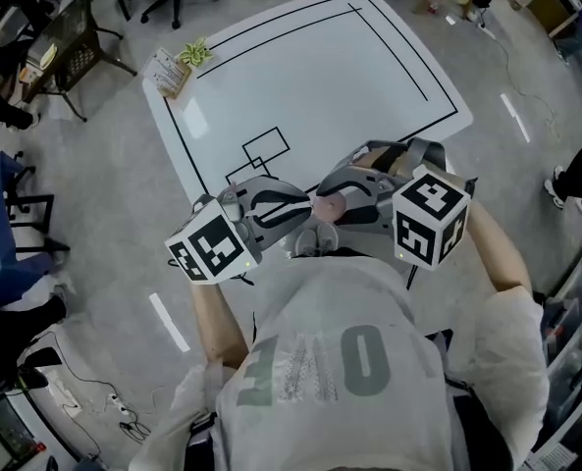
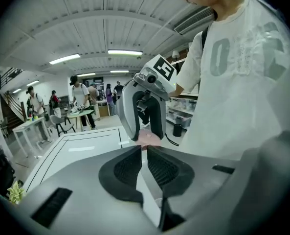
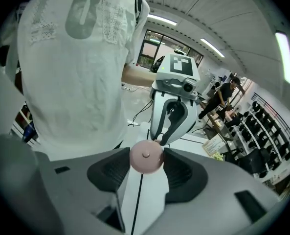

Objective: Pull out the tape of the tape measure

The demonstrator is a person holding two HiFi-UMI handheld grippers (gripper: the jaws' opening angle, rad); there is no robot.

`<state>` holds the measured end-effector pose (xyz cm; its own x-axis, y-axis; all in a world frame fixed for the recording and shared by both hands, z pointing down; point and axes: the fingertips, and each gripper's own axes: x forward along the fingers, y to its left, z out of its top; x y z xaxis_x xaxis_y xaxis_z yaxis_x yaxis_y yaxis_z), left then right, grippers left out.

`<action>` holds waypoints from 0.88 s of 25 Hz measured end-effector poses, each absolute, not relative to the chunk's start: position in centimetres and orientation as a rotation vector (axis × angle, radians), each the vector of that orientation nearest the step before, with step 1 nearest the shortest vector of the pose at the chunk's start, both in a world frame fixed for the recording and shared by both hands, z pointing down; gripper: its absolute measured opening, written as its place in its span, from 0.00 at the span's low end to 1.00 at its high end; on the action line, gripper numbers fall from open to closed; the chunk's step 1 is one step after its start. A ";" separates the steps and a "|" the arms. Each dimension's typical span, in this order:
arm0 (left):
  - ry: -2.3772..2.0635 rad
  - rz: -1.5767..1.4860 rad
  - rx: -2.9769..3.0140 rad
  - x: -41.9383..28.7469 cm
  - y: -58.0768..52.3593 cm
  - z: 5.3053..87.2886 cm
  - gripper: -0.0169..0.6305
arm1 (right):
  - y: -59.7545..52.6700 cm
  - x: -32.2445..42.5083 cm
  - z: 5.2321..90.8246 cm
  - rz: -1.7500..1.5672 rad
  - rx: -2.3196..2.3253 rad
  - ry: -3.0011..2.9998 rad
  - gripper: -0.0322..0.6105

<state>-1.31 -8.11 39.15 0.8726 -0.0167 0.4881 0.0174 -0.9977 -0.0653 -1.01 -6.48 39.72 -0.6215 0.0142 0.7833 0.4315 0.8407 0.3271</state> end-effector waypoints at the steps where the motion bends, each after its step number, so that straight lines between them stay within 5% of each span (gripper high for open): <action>1: -0.014 -0.784 -2.970 -1.3 -7.9 39.3 0.08 | -6.4 -1.0 39.8 -0.628 -0.340 -2.164 0.41; 22: 0.280 -0.698 -2.933 -1.5 -11.7 38.9 0.07 | -10.3 -1.2 39.0 -0.471 -0.074 -2.341 0.41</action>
